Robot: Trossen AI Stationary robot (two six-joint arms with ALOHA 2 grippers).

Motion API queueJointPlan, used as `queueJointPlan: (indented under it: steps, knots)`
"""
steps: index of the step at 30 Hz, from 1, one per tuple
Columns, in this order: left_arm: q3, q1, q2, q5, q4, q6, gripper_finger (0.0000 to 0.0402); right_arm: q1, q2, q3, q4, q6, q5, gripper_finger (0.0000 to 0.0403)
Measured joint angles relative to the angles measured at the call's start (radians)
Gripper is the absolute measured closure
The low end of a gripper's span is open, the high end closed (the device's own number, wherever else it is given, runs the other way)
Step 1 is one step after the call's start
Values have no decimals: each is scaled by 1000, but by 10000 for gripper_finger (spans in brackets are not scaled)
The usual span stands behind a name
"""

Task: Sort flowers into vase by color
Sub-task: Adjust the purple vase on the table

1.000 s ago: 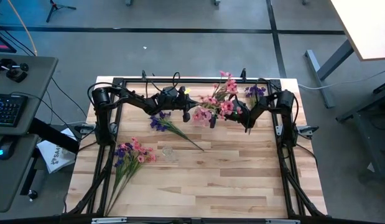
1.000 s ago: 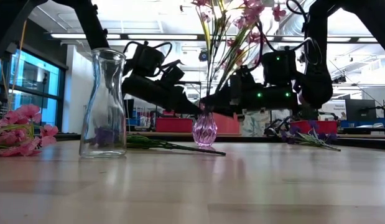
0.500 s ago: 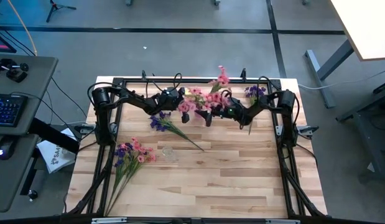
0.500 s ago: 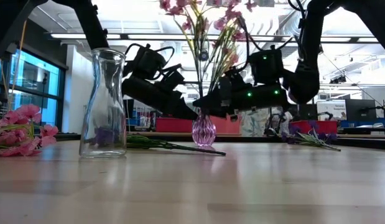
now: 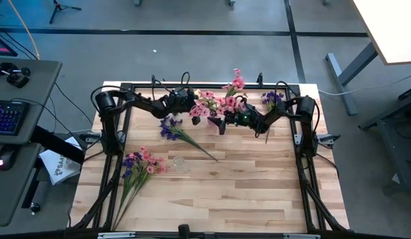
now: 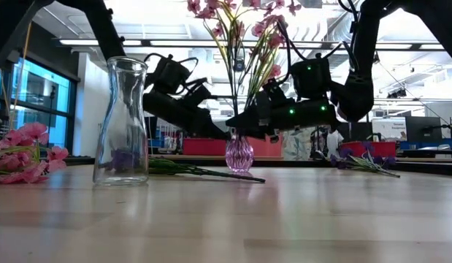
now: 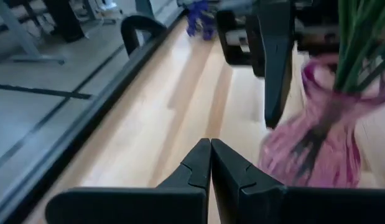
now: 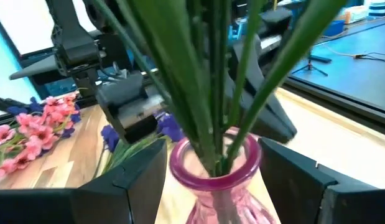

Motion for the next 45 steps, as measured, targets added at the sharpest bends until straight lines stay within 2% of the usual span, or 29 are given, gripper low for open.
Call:
queueJointPlan:
  steps: [7, 17, 22, 26, 35, 45]
  knots:
    - [0, 30, -99, 0, -92, 18, 402, -20, -66, -2, -72, -14, -4, 160]
    - [0, 56, -244, 0, -313, 44, 401, -22, -214, -3, -253, -49, -15, 160]
    - [0, 55, -311, 0, -413, 52, 402, -20, -291, -3, -329, -44, -64, 160]
    - [0, 55, -380, -3, -538, 99, 401, -18, -362, -3, -450, -52, -67, 160]
    - [0, 61, -539, -104, -733, 148, 401, -24, -538, -4, -687, -91, -61, 160]
    - [0, 102, -650, -144, -799, 137, 401, -59, -684, -4, -841, -97, -46, 160]
